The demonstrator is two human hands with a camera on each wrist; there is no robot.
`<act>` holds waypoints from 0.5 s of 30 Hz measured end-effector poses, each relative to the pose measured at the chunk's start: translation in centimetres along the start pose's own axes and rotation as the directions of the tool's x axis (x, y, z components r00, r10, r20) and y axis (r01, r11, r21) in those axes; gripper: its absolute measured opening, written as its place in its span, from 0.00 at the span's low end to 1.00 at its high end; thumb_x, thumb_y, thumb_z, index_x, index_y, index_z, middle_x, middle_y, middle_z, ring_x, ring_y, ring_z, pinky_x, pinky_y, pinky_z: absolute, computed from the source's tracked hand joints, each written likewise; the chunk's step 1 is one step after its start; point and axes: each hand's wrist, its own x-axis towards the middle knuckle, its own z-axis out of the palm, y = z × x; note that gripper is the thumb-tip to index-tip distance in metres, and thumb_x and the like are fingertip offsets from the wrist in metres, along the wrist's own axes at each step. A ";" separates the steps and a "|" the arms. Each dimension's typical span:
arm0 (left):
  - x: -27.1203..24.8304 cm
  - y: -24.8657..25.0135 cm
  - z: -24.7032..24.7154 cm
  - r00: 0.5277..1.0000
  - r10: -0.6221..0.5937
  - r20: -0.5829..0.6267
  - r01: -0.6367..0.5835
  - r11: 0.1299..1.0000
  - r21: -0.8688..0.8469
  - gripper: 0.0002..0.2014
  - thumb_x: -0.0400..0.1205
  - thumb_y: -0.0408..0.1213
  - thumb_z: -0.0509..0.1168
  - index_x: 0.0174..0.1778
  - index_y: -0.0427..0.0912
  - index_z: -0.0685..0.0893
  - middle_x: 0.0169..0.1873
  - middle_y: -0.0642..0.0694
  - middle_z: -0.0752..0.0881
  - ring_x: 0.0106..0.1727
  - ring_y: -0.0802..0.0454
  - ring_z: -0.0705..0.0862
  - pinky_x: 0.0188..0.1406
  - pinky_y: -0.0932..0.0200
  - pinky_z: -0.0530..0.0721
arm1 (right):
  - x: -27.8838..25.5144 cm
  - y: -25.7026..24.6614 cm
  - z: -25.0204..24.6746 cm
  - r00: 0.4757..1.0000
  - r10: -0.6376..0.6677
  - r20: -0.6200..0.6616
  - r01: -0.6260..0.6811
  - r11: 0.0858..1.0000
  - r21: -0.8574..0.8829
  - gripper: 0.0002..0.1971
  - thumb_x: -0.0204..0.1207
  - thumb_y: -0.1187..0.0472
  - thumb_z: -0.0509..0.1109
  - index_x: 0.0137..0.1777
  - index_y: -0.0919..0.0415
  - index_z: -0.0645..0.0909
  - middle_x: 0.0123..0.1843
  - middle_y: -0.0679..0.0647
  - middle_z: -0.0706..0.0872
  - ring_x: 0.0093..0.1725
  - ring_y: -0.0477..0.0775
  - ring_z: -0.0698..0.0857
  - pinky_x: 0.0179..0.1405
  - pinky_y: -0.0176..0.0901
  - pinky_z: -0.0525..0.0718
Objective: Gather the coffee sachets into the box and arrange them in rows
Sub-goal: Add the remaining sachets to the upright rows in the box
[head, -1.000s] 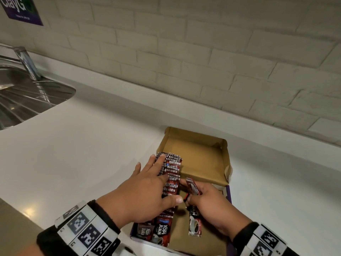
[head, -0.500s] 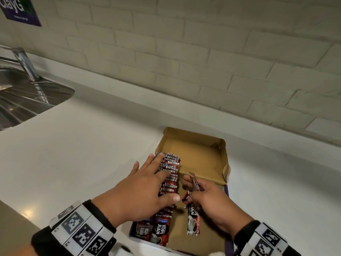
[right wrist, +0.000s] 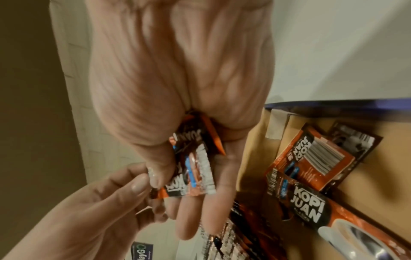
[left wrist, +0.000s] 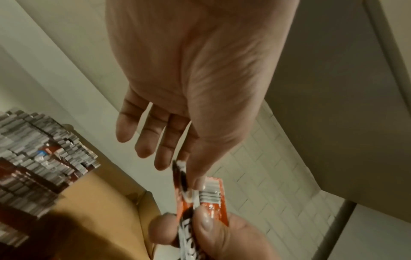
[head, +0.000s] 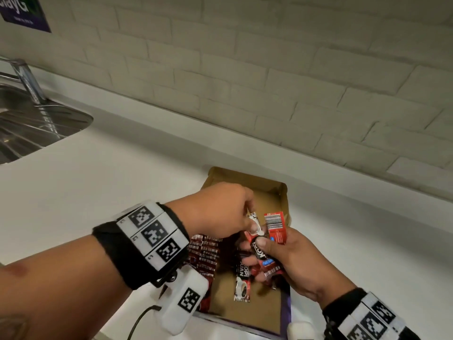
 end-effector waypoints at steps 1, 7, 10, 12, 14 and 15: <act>0.3 0.2 0.0 1.000 -0.002 0.011 0.002 1.000 0.000 0.13 0.80 0.52 0.73 0.57 0.52 0.85 0.48 0.56 0.87 0.48 0.56 0.84 0.47 0.58 0.82 | -0.2 -0.2 0.0 1.000 -0.014 -0.008 0.014 1.000 -0.024 0.11 0.85 0.64 0.68 0.64 0.65 0.82 0.53 0.64 0.93 0.50 0.65 0.93 0.31 0.47 0.90; 0.3 -0.1 -0.9 0.995 -0.065 -0.078 0.054 0.989 -0.139 0.07 0.80 0.49 0.75 0.43 0.52 0.85 0.36 0.53 0.89 0.35 0.58 0.84 0.33 0.61 0.76 | -1.6 -0.6 -1.9 0.986 -0.099 -0.131 0.083 0.988 -0.127 0.07 0.84 0.69 0.70 0.60 0.68 0.81 0.47 0.60 0.95 0.35 0.60 0.90 0.22 0.42 0.82; -0.5 -0.7 -1.7 0.978 -0.111 -0.177 0.084 0.985 -0.150 0.08 0.81 0.50 0.74 0.44 0.54 0.82 0.38 0.54 0.88 0.36 0.57 0.85 0.34 0.60 0.77 | -1.6 -0.1 -3.8 0.941 -0.168 -0.294 0.042 0.919 -0.391 0.03 0.84 0.66 0.70 0.52 0.60 0.86 0.44 0.50 0.95 0.32 0.55 0.87 0.27 0.39 0.80; -0.9 -1.3 -1.9 0.976 -0.134 -0.169 0.102 0.978 -0.185 0.07 0.82 0.47 0.73 0.45 0.52 0.81 0.38 0.51 0.91 0.33 0.54 0.88 0.35 0.56 0.83 | -1.2 0.3 -4.6 0.898 -0.267 -0.348 -0.034 0.748 -0.662 0.04 0.83 0.60 0.72 0.48 0.49 0.86 0.45 0.41 0.93 0.43 0.46 0.89 0.39 0.37 0.82; -1.2 -1.8 -1.6 0.979 -0.165 -0.124 0.136 0.967 -0.215 0.07 0.83 0.44 0.72 0.45 0.51 0.81 0.37 0.49 0.92 0.28 0.53 0.88 0.37 0.51 0.87 | -0.7 0.6 -4.1 0.906 -0.272 -0.325 -0.115 0.580 -0.807 0.02 0.82 0.53 0.72 0.51 0.44 0.83 0.48 0.39 0.89 0.49 0.44 0.87 0.47 0.41 0.86; -1.3 -2.2 -1.4 0.976 -0.184 -0.118 0.155 0.963 -0.221 0.07 0.83 0.43 0.73 0.45 0.51 0.80 0.38 0.49 0.93 0.26 0.54 0.87 0.37 0.50 0.88 | -0.3 0.9 -3.6 0.922 -0.243 -0.301 -0.140 0.515 -0.846 0.05 0.81 0.50 0.72 0.53 0.43 0.81 0.49 0.39 0.87 0.48 0.44 0.86 0.47 0.43 0.87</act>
